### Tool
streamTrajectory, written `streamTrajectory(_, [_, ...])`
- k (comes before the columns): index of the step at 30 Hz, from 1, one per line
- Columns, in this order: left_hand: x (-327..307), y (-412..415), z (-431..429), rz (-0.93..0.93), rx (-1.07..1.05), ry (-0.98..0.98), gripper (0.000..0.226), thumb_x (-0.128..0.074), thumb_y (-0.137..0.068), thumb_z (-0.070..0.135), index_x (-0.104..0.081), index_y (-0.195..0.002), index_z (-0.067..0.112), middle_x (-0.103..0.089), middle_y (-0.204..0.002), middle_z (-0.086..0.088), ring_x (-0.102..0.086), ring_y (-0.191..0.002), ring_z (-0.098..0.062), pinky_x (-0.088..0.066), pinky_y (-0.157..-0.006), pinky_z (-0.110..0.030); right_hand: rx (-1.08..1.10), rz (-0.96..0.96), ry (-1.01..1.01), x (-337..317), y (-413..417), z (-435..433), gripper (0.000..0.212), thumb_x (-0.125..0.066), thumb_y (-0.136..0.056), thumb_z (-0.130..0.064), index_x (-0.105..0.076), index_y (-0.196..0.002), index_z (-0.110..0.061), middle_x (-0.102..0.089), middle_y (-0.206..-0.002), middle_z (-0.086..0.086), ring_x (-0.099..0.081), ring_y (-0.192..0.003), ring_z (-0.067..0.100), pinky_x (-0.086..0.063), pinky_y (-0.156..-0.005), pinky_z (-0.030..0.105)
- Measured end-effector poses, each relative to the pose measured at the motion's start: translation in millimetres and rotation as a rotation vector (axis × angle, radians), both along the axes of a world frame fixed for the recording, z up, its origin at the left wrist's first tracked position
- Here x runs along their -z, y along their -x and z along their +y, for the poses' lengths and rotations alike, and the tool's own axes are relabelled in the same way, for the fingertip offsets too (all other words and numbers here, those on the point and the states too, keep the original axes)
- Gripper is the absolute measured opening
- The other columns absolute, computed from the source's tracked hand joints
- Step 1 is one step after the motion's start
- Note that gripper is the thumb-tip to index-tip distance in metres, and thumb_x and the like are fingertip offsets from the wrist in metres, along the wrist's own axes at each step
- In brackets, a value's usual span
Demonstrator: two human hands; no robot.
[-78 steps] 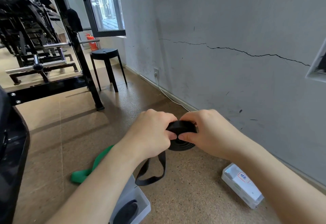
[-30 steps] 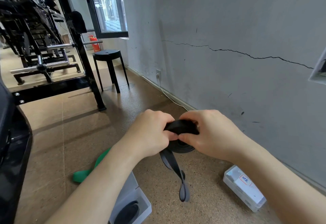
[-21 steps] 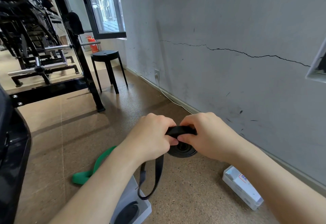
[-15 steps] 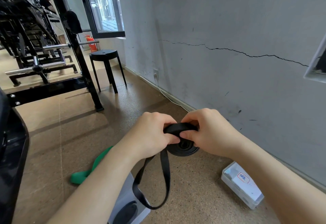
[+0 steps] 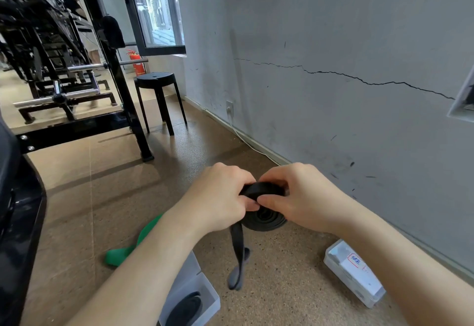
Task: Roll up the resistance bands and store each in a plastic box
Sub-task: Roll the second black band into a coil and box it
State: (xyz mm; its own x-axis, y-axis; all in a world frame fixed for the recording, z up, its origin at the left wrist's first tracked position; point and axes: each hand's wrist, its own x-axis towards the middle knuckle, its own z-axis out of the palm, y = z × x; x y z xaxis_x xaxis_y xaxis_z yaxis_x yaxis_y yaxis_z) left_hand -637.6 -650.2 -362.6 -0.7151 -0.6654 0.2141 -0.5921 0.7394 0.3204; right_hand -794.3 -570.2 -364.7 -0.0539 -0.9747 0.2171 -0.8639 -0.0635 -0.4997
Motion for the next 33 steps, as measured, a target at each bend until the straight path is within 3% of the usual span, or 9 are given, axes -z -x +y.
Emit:
streamTrajectory(2, [1.9,1.3,1.5,-0.004,0.001,-0.013,0.021,-0.074,-0.075,0.038,-0.070,-0.094,0.033,-0.066,-0.076,0.006,-0.061,-0.082,-0.022,-0.048,-0.071,-0.032,0.020,0.050,0.007,2.5,-0.6,-1.0,0.015,-0.067,-0.086,-0.031,-0.071,-0.101,-0.028,-0.069,-0.086,-0.008,-0.062,-0.081,0.014,-0.053,-0.074,0.034])
streamTrajectory(6, [2.0,0.8,0.6,0.102,-0.011,-0.108,0.025,-0.078,-0.073,0.036,-0.072,-0.096,0.033,-0.058,-0.067,0.017,-0.053,-0.067,-0.003,-0.044,-0.066,-0.022,0.053,0.036,0.030,3.2,2.9,-0.6,0.014,-0.068,-0.086,-0.029,-0.071,-0.099,-0.028,-0.069,-0.085,-0.008,-0.062,-0.080,0.013,-0.053,-0.074,0.034])
streamTrajectory(9, [2.8,0.6,-0.6,0.099,-0.007,-0.128,0.025,-0.078,-0.073,0.036,-0.071,-0.096,0.033,-0.057,-0.063,0.017,-0.052,-0.065,-0.002,-0.043,-0.064,-0.020,0.073,0.009,0.028,3.0,3.5,-0.1,0.014,-0.069,-0.085,-0.029,-0.071,-0.099,-0.027,-0.070,-0.086,-0.007,-0.063,-0.082,0.013,-0.053,-0.077,0.036])
streamTrajectory(15, [3.4,-3.3,-4.6,0.108,0.002,-0.169,0.024,-0.080,-0.072,0.034,-0.071,-0.095,0.033,-0.056,-0.060,0.019,-0.051,-0.056,0.011,-0.034,-0.052,-0.006,0.080,-0.113,0.041,0.6,6.4,1.4,0.014,-0.072,-0.085,-0.023,-0.072,-0.099,-0.021,-0.071,-0.087,-0.005,-0.062,-0.067,0.002,-0.057,-0.074,0.037])
streamTrajectory(19, [3.9,-5.3,-5.0,0.107,-0.005,-0.194,0.025,-0.080,-0.072,0.035,-0.071,-0.095,0.034,-0.061,-0.068,0.019,-0.055,-0.063,0.007,-0.039,-0.059,-0.011,0.072,-0.195,0.030,3.3,8.7,-0.5,0.013,-0.073,-0.084,-0.020,-0.071,-0.097,-0.021,-0.072,-0.087,-0.004,-0.069,-0.077,0.012,-0.060,-0.072,0.040])
streamTrajectory(23, [2.0,-5.3,-4.9,0.106,-0.005,-0.127,0.020,-0.079,-0.075,0.033,-0.072,-0.093,0.029,-0.054,-0.059,0.017,-0.051,-0.058,0.000,-0.038,-0.058,-0.019,0.055,-0.261,0.018,2.8,9.3,-1.7,0.011,-0.074,-0.084,-0.020,-0.068,-0.091,-0.026,-0.071,-0.084,-0.006,-0.069,-0.075,0.013,-0.060,-0.071,0.041])
streamTrajectory(29, [-2.6,-5.1,-2.7,-0.032,0.020,0.060,0.013,-0.071,-0.078,0.033,-0.069,-0.089,0.028,-0.056,-0.066,0.007,-0.058,-0.077,-0.023,-0.044,-0.065,-0.032,-0.014,-0.008,0.011,5.3,-4.0,-1.3,0.016,-0.069,-0.084,-0.033,-0.070,-0.098,-0.026,-0.069,-0.086,-0.007,-0.062,-0.081,0.011,-0.052,-0.076,0.036])
streamTrajectory(31, [-1.6,-4.6,-1.1,-0.013,0.026,0.055,0.014,-0.072,-0.078,0.034,-0.069,-0.091,0.029,-0.058,-0.068,0.007,-0.059,-0.077,-0.020,-0.045,-0.067,-0.032,0.007,0.021,0.026,5.4,-4.2,-2.2,0.016,-0.068,-0.086,-0.033,-0.071,-0.100,-0.027,-0.069,-0.087,-0.007,-0.062,-0.082,0.014,-0.052,-0.076,0.036])
streamTrajectory(33, [-0.1,-4.3,-0.6,0.084,0.013,-0.035,0.018,-0.075,-0.076,0.034,-0.071,-0.093,0.032,-0.059,-0.064,0.012,-0.057,-0.069,-0.007,-0.044,-0.064,-0.027,0.021,0.026,0.043,4.1,-1.3,-2.5,0.015,-0.067,-0.086,-0.031,-0.071,-0.100,-0.028,-0.069,-0.086,-0.007,-0.063,-0.083,0.014,-0.053,-0.076,0.037])
